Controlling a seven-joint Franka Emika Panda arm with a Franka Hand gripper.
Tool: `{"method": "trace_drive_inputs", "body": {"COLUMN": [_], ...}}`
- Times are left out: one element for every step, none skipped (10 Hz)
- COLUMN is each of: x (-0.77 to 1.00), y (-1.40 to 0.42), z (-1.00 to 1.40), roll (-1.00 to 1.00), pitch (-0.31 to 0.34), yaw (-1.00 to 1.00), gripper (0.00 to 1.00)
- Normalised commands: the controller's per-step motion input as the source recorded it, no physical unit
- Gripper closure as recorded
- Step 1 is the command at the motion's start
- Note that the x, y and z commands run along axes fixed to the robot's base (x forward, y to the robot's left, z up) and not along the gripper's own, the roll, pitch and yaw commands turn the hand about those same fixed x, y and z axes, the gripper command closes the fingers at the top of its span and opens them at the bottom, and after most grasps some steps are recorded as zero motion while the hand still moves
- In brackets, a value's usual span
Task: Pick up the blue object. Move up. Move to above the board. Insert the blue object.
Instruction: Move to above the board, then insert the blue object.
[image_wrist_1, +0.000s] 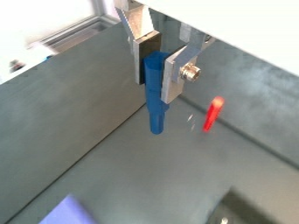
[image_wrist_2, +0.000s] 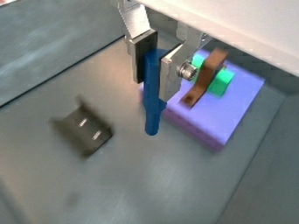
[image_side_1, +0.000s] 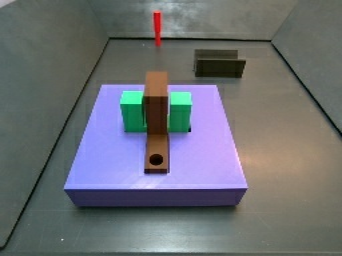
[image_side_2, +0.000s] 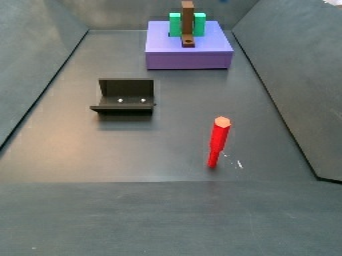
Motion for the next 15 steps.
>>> {"method": "trace_drive_inputs", "body": {"x": [0.27,0.29,0.31,0.33,0.36,0.41,0.23,0.00,0.00,0.00,0.00,-0.08,-0.17,-0.20,-0.22], "y": [-1.40,-1.40,-1.40,-1.40,-1.40,-1.40,-0.64,-0.07,-0.07,-0.12,-0.33,-0.71,-0.81,-0.79,-0.73], "z": [0.17,0.18,0.18,0.18,0.19,0.20,0.09,-0.01,-0.01,-0.02,-0.12,-0.43,-0.60,-0.70,-0.73], "roll": [0.13,0.03,0.03,0.04,0.02,0.02,0.04,-0.01,0.00,-0.01,-0.10,-0.09,-0.06,-0.02,0.00], "pitch": [0.112,0.129,0.148,0.162,0.165,0.162,0.157,0.000,0.000,0.000,-0.040,-0.123,-0.189,-0.204,-0.220], "yaw": [0.07,0.02,0.02,0.02,0.01,0.01,0.01,0.00,0.00,0.00,0.00,0.01,0.05,0.05,0.03], "gripper": [1.00,1.00,1.00,1.00,1.00,1.00,1.00,1.00,1.00,1.00,1.00,1.00,1.00,1.00,1.00]}}
